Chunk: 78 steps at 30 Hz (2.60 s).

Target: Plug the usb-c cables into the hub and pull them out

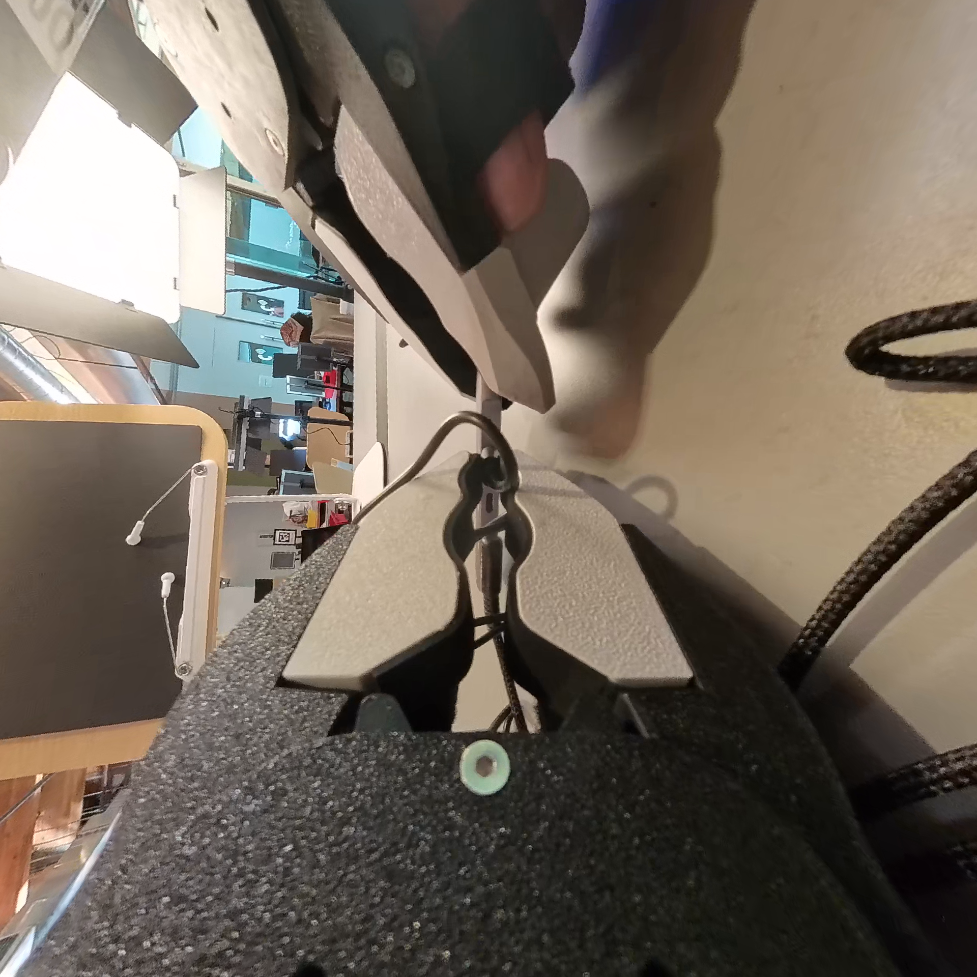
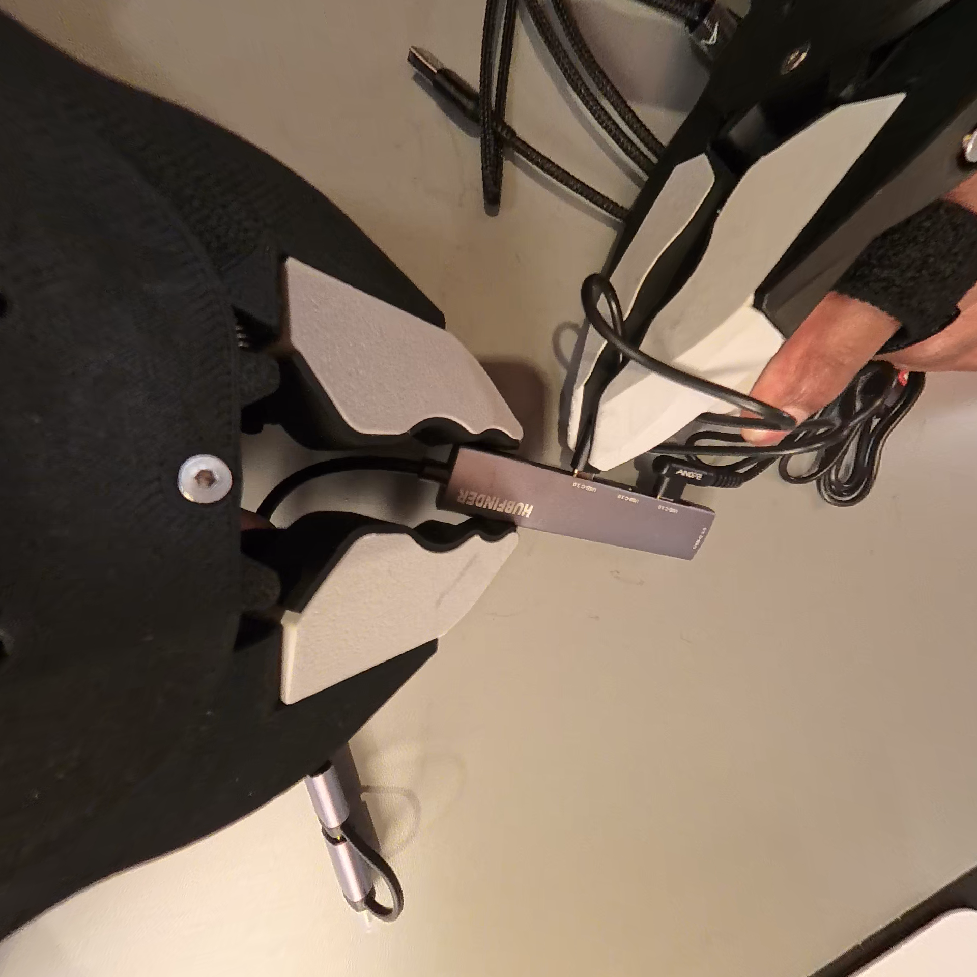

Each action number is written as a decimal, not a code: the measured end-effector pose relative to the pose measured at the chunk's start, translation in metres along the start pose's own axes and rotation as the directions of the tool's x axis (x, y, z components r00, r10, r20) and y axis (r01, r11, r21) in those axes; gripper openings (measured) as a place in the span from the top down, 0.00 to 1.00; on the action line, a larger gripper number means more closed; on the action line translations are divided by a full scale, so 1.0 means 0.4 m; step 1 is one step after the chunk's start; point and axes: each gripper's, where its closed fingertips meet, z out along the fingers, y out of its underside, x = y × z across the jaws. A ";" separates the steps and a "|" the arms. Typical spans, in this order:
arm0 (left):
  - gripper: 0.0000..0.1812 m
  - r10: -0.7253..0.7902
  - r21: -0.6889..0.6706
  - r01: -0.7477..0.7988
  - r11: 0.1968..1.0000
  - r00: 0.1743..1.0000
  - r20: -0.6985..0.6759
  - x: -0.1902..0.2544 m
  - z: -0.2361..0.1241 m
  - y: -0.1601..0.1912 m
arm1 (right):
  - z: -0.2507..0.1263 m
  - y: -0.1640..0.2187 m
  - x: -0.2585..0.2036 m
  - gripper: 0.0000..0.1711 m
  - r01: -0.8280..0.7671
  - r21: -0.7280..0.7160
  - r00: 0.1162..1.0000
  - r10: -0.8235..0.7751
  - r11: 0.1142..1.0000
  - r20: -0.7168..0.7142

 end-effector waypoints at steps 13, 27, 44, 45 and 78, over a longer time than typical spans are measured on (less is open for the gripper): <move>0.85 -0.427 -0.043 0.431 0.902 0.901 0.078 -0.065 -0.006 0.040 | -0.017 -0.048 0.100 0.86 0.040 0.148 0.961 0.003 0.988 -0.276; 0.88 -0.871 0.013 0.874 0.485 0.482 0.089 -0.110 -0.018 0.027 | -0.038 -0.116 0.107 0.86 0.102 0.257 0.910 0.014 0.961 -0.414; 0.96 -0.925 0.078 0.926 0.370 0.359 0.128 -0.130 -0.035 0.047 | -0.035 -0.134 0.089 0.86 0.033 0.351 0.944 0.087 0.936 -0.319; 0.96 -0.925 0.083 0.925 0.370 0.359 0.125 -0.132 -0.036 0.046 | -0.035 -0.135 0.089 0.86 0.035 0.356 0.945 0.084 0.934 -0.315; 0.89 -0.951 0.129 0.943 0.308 0.306 0.036 -0.149 -0.043 0.039 | -0.064 -0.160 0.086 0.86 0.131 0.392 0.926 0.029 0.911 -0.376</move>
